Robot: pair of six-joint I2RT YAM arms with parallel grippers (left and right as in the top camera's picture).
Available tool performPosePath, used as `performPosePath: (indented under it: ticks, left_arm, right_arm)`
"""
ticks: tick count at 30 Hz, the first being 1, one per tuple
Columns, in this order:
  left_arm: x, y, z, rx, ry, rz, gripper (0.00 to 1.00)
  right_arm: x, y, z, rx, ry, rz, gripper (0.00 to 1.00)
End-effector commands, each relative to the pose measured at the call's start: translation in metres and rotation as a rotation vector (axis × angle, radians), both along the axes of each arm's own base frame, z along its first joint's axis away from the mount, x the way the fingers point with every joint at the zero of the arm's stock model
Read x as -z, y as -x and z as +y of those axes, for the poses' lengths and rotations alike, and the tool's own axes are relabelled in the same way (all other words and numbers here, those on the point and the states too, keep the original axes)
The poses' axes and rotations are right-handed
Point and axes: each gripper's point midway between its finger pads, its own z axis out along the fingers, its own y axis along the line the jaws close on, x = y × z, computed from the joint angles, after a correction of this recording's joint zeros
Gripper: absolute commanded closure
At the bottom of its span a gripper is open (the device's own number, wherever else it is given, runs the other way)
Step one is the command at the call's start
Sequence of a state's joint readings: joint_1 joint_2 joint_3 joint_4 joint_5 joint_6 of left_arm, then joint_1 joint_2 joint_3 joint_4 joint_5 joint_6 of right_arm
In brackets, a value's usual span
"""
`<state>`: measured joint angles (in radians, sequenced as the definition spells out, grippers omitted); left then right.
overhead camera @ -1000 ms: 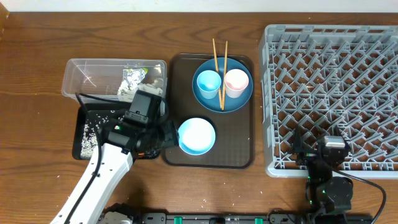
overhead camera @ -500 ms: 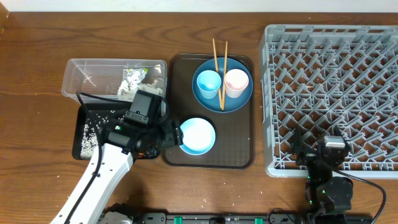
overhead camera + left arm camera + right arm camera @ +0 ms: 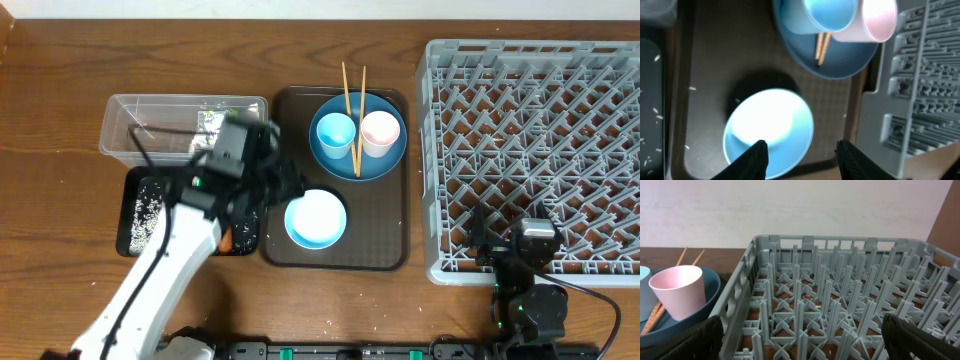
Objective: Sort waste into correct bins and load items into the dishwasher rack
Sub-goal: 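Move the left gripper right over the light-blue cup on the blue plate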
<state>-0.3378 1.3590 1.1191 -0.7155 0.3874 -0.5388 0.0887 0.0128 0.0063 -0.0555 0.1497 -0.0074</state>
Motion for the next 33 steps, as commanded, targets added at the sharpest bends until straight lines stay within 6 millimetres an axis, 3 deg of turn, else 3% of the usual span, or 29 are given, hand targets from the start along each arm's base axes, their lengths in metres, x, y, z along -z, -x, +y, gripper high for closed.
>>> performPosePath:
  ticks: [1,6,12,20,33]
  left_arm:
    - [-0.040,-0.028,-0.014,0.058,0.004,-0.053,0.53]
    - [-0.057,-0.068,-0.015,0.040,-0.084,-0.052,0.53]
    - [-0.029,-0.094,-0.028,0.042,-0.103,-0.033,0.53]
    - [0.011,-0.105,-0.053,0.076,-0.123,0.010,0.53]
    - [0.057,-0.107,-0.046,0.047,-0.248,0.079,0.53]
  right_arm:
    - [0.001,0.000,-0.003,0.015,-0.006,0.004,0.01]
    - [0.001,0.000,-0.003,0.014,-0.006,0.004,0.01]
    - [0.001,0.000,-0.003,0.015,-0.006,0.004,0.01]
    - [0.001,0.000,-0.003,0.014,-0.006,0.004,0.01]
    - [0.001,0.000,-0.003,0.014,-0.006,0.004,0.01]
